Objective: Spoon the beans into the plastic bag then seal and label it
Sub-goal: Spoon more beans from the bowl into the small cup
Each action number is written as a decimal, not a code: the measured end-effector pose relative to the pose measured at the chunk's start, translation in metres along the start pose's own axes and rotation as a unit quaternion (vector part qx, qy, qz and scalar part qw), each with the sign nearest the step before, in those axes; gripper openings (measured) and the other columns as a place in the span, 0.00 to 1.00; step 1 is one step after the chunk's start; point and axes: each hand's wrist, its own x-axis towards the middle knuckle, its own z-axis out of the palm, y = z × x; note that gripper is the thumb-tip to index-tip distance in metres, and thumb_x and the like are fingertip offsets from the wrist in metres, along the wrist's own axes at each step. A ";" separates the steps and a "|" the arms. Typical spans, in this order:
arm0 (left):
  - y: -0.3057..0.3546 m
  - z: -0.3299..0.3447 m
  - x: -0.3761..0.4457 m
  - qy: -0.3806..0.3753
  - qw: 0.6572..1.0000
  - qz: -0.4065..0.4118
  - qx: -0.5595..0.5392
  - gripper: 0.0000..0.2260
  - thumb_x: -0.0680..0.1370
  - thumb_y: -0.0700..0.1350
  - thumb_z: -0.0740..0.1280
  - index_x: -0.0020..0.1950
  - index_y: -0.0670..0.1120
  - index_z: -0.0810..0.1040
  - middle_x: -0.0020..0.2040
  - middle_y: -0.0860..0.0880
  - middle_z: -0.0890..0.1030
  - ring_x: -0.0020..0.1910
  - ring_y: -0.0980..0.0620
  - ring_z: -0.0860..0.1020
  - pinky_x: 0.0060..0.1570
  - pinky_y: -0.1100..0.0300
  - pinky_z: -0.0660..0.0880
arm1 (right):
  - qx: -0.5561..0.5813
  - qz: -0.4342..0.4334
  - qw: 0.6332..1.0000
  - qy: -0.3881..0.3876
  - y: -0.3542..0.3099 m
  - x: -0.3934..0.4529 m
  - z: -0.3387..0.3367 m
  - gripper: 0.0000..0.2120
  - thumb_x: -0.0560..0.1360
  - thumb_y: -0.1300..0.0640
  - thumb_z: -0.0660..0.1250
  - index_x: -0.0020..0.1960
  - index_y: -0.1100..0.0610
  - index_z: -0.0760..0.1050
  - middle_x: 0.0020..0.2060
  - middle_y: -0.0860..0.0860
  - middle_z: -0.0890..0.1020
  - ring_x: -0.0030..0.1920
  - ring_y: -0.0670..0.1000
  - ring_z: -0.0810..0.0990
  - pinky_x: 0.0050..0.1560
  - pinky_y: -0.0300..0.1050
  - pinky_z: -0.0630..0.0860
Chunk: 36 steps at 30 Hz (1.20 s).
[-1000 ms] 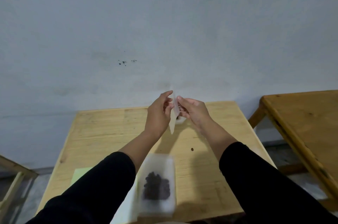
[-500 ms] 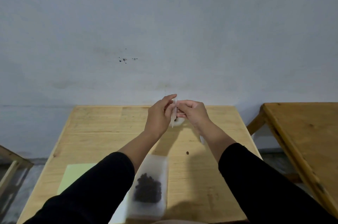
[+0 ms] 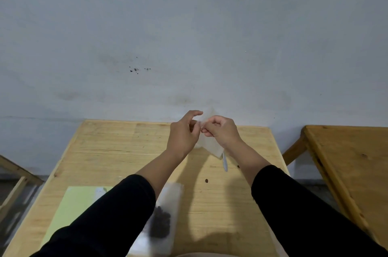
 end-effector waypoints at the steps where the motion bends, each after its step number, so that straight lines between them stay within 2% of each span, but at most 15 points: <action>1: 0.001 0.001 0.000 0.005 1.000 -0.007 -0.001 0.12 0.77 0.41 0.64 0.59 0.51 0.76 0.39 0.53 0.83 0.37 0.58 0.80 0.39 0.73 0.72 | -0.003 -0.010 1.000 0.010 0.000 -0.001 0.002 0.02 0.72 0.62 0.68 0.44 0.60 0.75 0.34 0.54 0.82 0.38 0.51 0.82 0.47 0.43 0.79; 5: 0.003 0.006 -0.002 0.012 1.000 -0.023 -0.005 0.12 0.77 0.39 0.64 0.59 0.50 0.75 0.36 0.57 0.80 0.37 0.57 0.80 0.39 0.70 0.73 | -0.085 -0.079 0.992 0.055 0.000 -0.003 0.009 0.13 0.71 0.61 0.66 0.49 0.48 0.66 0.37 0.53 0.83 0.40 0.52 0.83 0.45 0.44 0.77; 7: 0.004 0.008 -0.002 0.018 1.000 -0.019 -0.001 0.11 0.77 0.40 0.63 0.58 0.50 0.75 0.36 0.57 0.80 0.37 0.57 0.80 0.38 0.70 0.73 | -0.097 -0.099 0.988 0.070 0.000 -0.002 0.012 0.11 0.71 0.61 0.65 0.48 0.49 0.68 0.36 0.52 0.83 0.40 0.52 0.82 0.46 0.49 0.78; 9: 0.005 0.008 -0.001 0.025 1.000 -0.013 -0.001 0.11 0.77 0.39 0.63 0.57 0.50 0.76 0.36 0.55 0.81 0.36 0.59 0.79 0.37 0.72 0.72 | -0.095 -0.091 0.988 0.082 0.001 0.000 0.013 0.06 0.71 0.60 0.67 0.43 0.49 0.72 0.34 0.49 0.82 0.39 0.50 0.83 0.47 0.54 0.80; 11: 0.005 0.007 -0.001 0.023 1.000 -0.009 0.000 0.11 0.77 0.39 0.62 0.56 0.51 0.76 0.37 0.53 0.83 0.34 0.60 0.78 0.36 0.73 0.71 | -0.086 -0.074 0.991 0.076 0.001 0.003 0.014 0.06 0.71 0.59 0.68 0.39 0.48 0.75 0.34 0.47 0.82 0.39 0.49 0.84 0.47 0.56 0.80; 13: 0.003 0.006 -0.001 0.011 1.000 -0.010 0.000 0.12 0.77 0.37 0.62 0.55 0.51 0.76 0.38 0.51 0.83 0.36 0.57 0.79 0.37 0.70 0.73 | -0.093 -0.067 0.992 0.062 0.000 0.005 0.012 0.07 0.71 0.62 0.68 0.40 0.50 0.76 0.35 0.49 0.82 0.39 0.50 0.84 0.48 0.52 0.81; 15: 0.000 0.007 0.000 -0.010 1.000 -0.014 0.011 0.13 0.76 0.37 0.63 0.56 0.51 0.76 0.39 0.52 0.83 0.39 0.53 0.80 0.45 0.62 0.76 | -0.106 -0.072 0.991 0.042 -0.001 0.005 0.009 0.06 0.72 0.65 0.67 0.42 0.54 0.76 0.36 0.52 0.81 0.38 0.52 0.82 0.47 0.44 0.80; 17: -0.002 0.007 0.003 -0.030 0.999 -0.018 0.032 0.12 0.77 0.38 0.63 0.57 0.51 0.77 0.39 0.54 0.82 0.40 0.53 0.80 0.53 0.52 0.75 | -0.114 -0.078 0.990 0.023 -0.001 0.005 0.006 0.05 0.73 0.66 0.67 0.43 0.57 0.77 0.35 0.51 0.80 0.36 0.50 0.81 0.43 0.38 0.78; 19: -0.004 0.007 0.005 -0.035 0.998 -0.017 0.046 0.11 0.77 0.40 0.63 0.57 0.49 0.78 0.39 0.54 0.82 0.39 0.53 0.80 0.56 0.48 0.74 | -0.116 -0.076 0.990 0.015 0.001 0.006 0.003 0.04 0.73 0.65 0.67 0.44 0.59 0.78 0.35 0.51 0.80 0.35 0.50 0.80 0.43 0.37 0.78; 23: -0.007 0.007 0.008 -0.016 0.998 -0.004 0.057 0.10 0.77 0.41 0.64 0.57 0.47 0.79 0.42 0.49 0.84 0.40 0.52 0.82 0.53 0.53 0.76 | -0.103 -0.059 0.993 0.021 0.003 0.006 0.006 0.02 0.72 0.61 0.70 0.43 0.60 0.80 0.35 0.54 0.82 0.35 0.49 0.80 0.44 0.41 0.78; 26: -0.008 0.007 0.007 -0.022 0.998 0.004 0.065 0.10 0.77 0.41 0.64 0.57 0.47 0.80 0.42 0.48 0.85 0.40 0.52 0.82 0.52 0.56 0.76 | -0.103 -0.036 0.994 0.029 0.002 0.008 0.008 0.01 0.72 0.62 0.70 0.42 0.59 0.79 0.33 0.52 0.80 0.33 0.48 0.79 0.40 0.37 0.76; 29: -0.011 0.004 0.011 -0.017 0.997 0.007 0.079 0.11 0.76 0.39 0.65 0.57 0.48 0.80 0.41 0.49 0.84 0.40 0.52 0.81 0.50 0.57 0.76 | -0.141 -0.034 0.988 0.059 0.004 0.011 0.009 0.05 0.72 0.63 0.68 0.39 0.55 0.78 0.32 0.49 0.79 0.34 0.47 0.79 0.40 0.37 0.75; 31: -0.011 0.004 0.014 -0.012 0.996 0.010 0.089 0.12 0.76 0.38 0.64 0.57 0.49 0.80 0.39 0.49 0.83 0.40 0.53 0.80 0.47 0.62 0.75 | -0.169 -0.045 0.981 0.079 0.003 0.011 0.011 0.04 0.72 0.63 0.67 0.39 0.56 0.78 0.32 0.46 0.79 0.35 0.46 0.78 0.40 0.34 0.74; 33: -0.008 0.006 0.015 0.003 0.995 0.017 0.100 0.13 0.76 0.37 0.64 0.56 0.49 0.80 0.38 0.49 0.83 0.37 0.53 0.79 0.43 0.67 0.72 | -0.193 -0.060 0.975 0.095 0.001 0.012 0.013 0.03 0.72 0.63 0.67 0.40 0.58 0.79 0.32 0.46 0.78 0.35 0.44 0.76 0.37 0.30 0.71; 36: -0.010 0.000 0.019 0.047 0.995 -0.006 0.090 0.13 0.74 0.34 0.62 0.52 0.47 0.81 0.33 0.48 0.79 0.29 0.57 0.73 0.36 0.68 0.69 | -0.246 -0.068 0.961 0.107 0.002 0.014 0.012 0.05 0.71 0.64 0.65 0.41 0.58 0.79 0.35 0.51 0.81 0.36 0.46 0.76 0.35 0.34 0.69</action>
